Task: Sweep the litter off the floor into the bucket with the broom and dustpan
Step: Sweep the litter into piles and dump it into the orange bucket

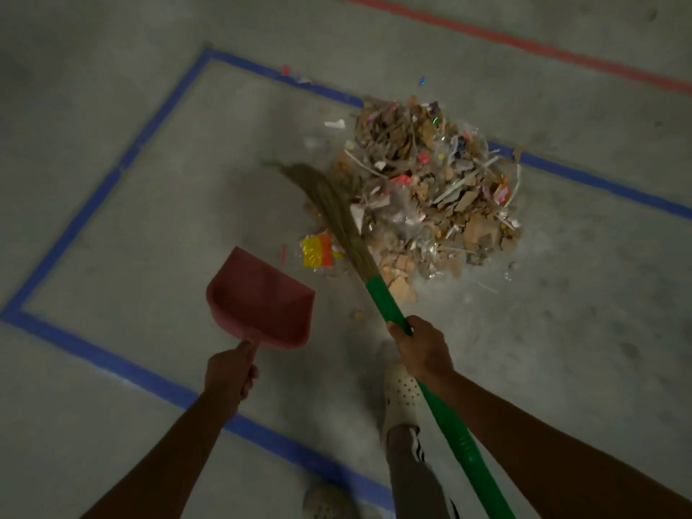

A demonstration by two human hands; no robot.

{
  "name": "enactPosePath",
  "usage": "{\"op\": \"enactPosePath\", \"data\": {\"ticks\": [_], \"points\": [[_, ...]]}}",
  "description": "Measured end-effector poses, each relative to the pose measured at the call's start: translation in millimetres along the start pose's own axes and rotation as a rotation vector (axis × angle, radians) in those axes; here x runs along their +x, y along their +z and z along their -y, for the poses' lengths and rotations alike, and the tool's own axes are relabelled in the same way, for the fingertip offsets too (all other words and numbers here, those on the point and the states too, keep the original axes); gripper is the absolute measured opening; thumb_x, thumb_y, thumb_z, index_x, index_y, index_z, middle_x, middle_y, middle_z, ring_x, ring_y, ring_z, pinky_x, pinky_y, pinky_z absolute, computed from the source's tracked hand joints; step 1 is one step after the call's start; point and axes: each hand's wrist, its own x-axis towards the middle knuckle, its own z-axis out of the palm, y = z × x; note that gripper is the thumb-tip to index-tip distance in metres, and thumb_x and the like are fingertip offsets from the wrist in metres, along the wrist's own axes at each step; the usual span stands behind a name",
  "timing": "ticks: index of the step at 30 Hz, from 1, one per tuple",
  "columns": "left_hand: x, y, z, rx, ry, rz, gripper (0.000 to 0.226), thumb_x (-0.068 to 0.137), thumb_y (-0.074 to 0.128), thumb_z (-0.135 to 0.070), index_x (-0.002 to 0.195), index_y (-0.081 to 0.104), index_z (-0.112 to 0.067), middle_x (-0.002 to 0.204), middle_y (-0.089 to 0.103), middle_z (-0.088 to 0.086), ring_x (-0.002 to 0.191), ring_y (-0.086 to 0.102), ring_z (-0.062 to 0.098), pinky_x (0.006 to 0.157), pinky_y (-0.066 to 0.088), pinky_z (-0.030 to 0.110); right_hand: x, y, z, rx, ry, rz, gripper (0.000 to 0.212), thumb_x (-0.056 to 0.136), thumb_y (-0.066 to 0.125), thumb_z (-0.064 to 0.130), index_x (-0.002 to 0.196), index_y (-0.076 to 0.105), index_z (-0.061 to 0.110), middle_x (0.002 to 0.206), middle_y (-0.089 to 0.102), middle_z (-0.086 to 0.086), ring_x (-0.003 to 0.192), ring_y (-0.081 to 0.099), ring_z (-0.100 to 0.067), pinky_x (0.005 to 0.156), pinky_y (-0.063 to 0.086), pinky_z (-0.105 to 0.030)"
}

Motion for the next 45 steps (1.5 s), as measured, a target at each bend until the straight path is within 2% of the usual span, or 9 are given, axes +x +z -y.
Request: {"op": "enactPosePath", "data": {"ticks": [4,9,12,16,22,27,35,40,45], "points": [[-5,-19,60,0.039,-0.042,-0.011,0.05,0.096,0.065,-0.043,0.071,0.062,0.001,0.066,0.055,0.02,0.036,0.036,0.017,0.04,0.026,0.02,-34,44,-34,-0.06,0.057,0.11,0.036,0.099,0.053,0.048,0.089,0.062,0.015,0.08,0.067,-0.005,0.072,0.066,-0.021,0.066,0.055,-0.035],[-9,-29,111,0.042,-0.067,-0.053,0.048,0.096,0.065,-0.034,0.063,0.058,0.0,0.056,0.054,0.017,0.034,0.036,0.016,0.042,0.026,0.019,-50,72,-83,-0.203,0.11,0.25,0.031,0.1,0.052,0.047,0.079,0.053,0.024,0.071,0.058,0.003,0.063,0.058,-0.014,0.056,0.047,-0.027],[-3,-27,119,0.051,-0.082,-0.052,0.049,0.096,0.065,-0.036,0.064,0.061,0.002,0.058,0.055,0.018,0.039,0.037,0.018,0.045,0.027,0.022,-32,76,-104,-0.276,0.223,0.274,0.033,0.101,0.051,0.048,0.091,0.06,0.018,0.076,0.062,0.001,0.063,0.062,-0.014,0.055,0.051,-0.025],[9,-11,106,0.081,-0.055,-0.057,0.05,0.097,0.063,-0.038,0.065,0.057,0.0,0.058,0.054,0.017,0.039,0.036,0.018,0.042,0.025,0.021,14,57,-108,-0.259,0.3,0.156,0.04,0.103,0.051,0.045,0.1,0.059,0.006,0.078,0.064,-0.003,0.056,0.06,-0.011,0.043,0.041,-0.019],[32,36,58,0.127,-0.027,-0.03,0.05,0.097,0.063,-0.04,0.067,0.06,0.0,0.065,0.056,0.02,0.042,0.036,0.019,0.044,0.026,0.024,105,-15,-86,-0.113,0.37,-0.027,0.049,0.101,0.051,0.049,0.104,0.063,0.001,0.081,0.071,-0.01,0.056,0.066,-0.018,0.048,0.051,-0.026],[33,87,9,0.074,-0.028,0.039,0.039,0.099,0.06,-0.035,0.078,0.066,-0.002,0.059,0.054,0.015,0.029,0.033,0.013,0.036,0.022,0.015,138,-73,-74,-0.079,0.31,-0.162,0.048,0.1,0.05,0.05,0.1,0.064,0.005,0.078,0.071,-0.01,0.051,0.064,-0.019,0.045,0.044,-0.022],[11,136,-50,0.061,0.062,0.113,0.042,0.1,0.058,-0.031,0.065,0.06,-0.009,0.053,0.05,0.011,0.024,0.03,0.01,0.034,0.017,0.01,135,-123,-72,0.013,0.268,-0.25,0.041,0.099,0.051,0.049,0.095,0.063,0.009,0.074,0.069,-0.008,0.055,0.067,-0.022,0.052,0.054,-0.028],[-5,134,-64,0.07,0.094,0.13,0.038,0.1,0.059,-0.032,0.07,0.059,-0.008,0.062,0.052,0.014,0.024,0.031,0.011,0.034,0.02,0.009,107,-131,-74,0.035,0.249,-0.301,0.037,0.098,0.053,0.05,0.093,0.062,0.014,0.076,0.068,-0.005,0.065,0.069,-0.023,0.068,0.063,-0.041],[-40,111,-68,0.069,0.114,0.152,0.035,0.099,0.061,-0.033,0.074,0.061,-0.008,0.063,0.052,0.016,0.025,0.031,0.011,0.033,0.021,0.01,51,-136,-65,0.094,0.252,-0.308,0.037,0.097,0.054,0.051,0.093,0.062,0.015,0.078,0.068,-0.005,0.068,0.07,-0.023,0.069,0.063,-0.044]]}}
